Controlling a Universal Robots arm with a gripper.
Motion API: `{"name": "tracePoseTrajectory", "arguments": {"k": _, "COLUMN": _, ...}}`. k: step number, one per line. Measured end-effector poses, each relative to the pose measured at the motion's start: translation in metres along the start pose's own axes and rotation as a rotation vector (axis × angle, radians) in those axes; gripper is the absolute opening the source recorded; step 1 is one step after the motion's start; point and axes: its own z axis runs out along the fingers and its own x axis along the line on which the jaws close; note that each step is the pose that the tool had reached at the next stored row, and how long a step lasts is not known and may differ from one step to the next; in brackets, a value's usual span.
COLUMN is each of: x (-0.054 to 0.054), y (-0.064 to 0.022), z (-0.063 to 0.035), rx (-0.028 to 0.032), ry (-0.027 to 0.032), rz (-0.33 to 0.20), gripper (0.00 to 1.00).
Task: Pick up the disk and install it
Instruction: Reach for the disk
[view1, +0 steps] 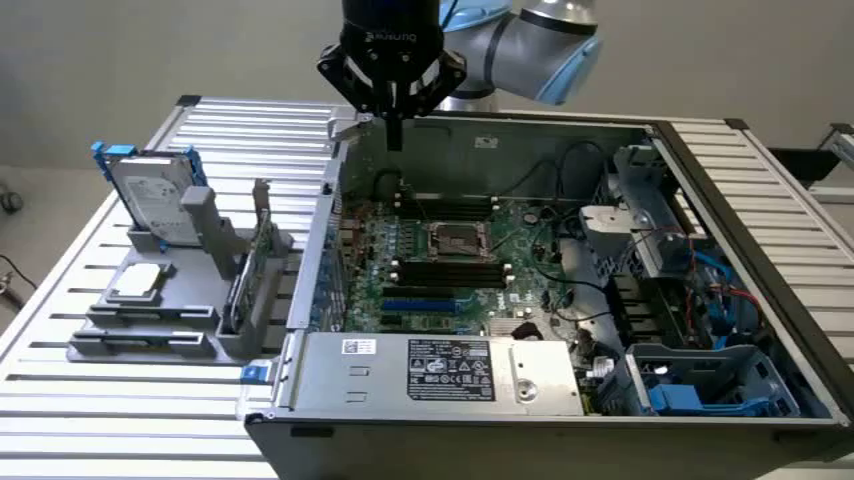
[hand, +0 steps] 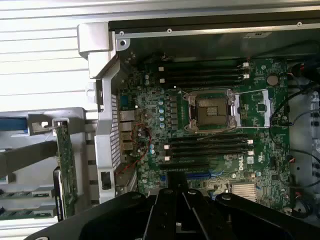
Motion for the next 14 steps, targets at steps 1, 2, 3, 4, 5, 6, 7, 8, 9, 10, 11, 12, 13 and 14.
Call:
{"name": "tracePoseTrajectory", "arguments": {"k": 1, "x": 0.000, "y": 0.0000, "z": 0.0000, "rx": 0.0000, "ry": 0.0000, "rz": 0.000, "gripper": 0.11}}
{"name": "tracePoseTrajectory", "arguments": {"k": 2, "x": 0.000, "y": 0.0000, "z": 0.0000, "rx": 0.0001, "ry": 0.0000, "rz": 0.000, "gripper": 0.11}}
{"name": "tracePoseTrajectory", "arguments": {"k": 3, "x": 0.000, "y": 0.0000, "z": 0.0000, "rx": 0.0000, "ry": -0.0001, "rz": 0.000, "gripper": 0.11}}
{"name": "tracePoseTrajectory", "arguments": {"k": 4, "x": 0.000, "y": 0.0000, "z": 0.0000, "rx": 0.0001, "ry": 0.0000, "rz": 0.000, "gripper": 0.11}}
{"name": "tracePoseTrajectory", "arguments": {"k": 5, "x": 0.000, "y": 0.0000, "z": 0.0000, "rx": 0.0000, "ry": -0.0001, "rz": 0.000, "gripper": 0.11}}
{"name": "tracePoseTrajectory", "arguments": {"k": 6, "x": 0.000, "y": 0.0000, "z": 0.0000, "rx": 0.0001, "ry": 0.0000, "rz": 0.000, "gripper": 0.11}}
{"name": "tracePoseTrajectory", "arguments": {"k": 7, "x": 0.000, "y": 0.0000, "z": 0.0000, "rx": 0.0000, "ry": -0.0001, "rz": 0.000, "gripper": 0.11}}
{"name": "tracePoseTrajectory", "arguments": {"k": 8, "x": 0.000, "y": 0.0000, "z": 0.0000, "rx": 0.0001, "ry": -0.0001, "rz": 0.000, "gripper": 0.11}}
{"name": "tracePoseTrajectory", "arguments": {"k": 9, "x": 0.000, "y": 0.0002, "z": 0.0000, "rx": 0.0001, "ry": -0.0001, "rz": 0.000, "gripper": 0.11}}
{"name": "tracePoseTrajectory", "arguments": {"k": 10, "x": 0.002, "y": 0.0010, "z": 0.0000, "rx": 0.0000, "ry": -0.0002, "rz": 0.000, "gripper": 0.11}}
{"name": "tracePoseTrajectory", "arguments": {"k": 11, "x": 0.005, "y": 0.0024, "z": 0.0000, "rx": 0.0001, "ry": 0.0000, "rz": -0.001, "gripper": 0.11}}
{"name": "tracePoseTrajectory", "arguments": {"k": 12, "x": 0.008, "y": 0.0040, "z": 0.0000, "rx": 0.0001, "ry": 0.0000, "rz": -0.001, "gripper": 0.11}}
{"name": "tracePoseTrajectory", "arguments": {"k": 13, "x": 0.012, "y": 0.0053, "z": 0.0000, "rx": 0.0000, "ry": 0.0003, "rz": -0.001, "gripper": 0.11}}
{"name": "tracePoseTrajectory", "arguments": {"k": 14, "x": 0.015, "y": 0.0065, "z": 0.0000, "rx": 0.0001, "ry": 0.0010, "rz": -0.001, "gripper": 0.11}}
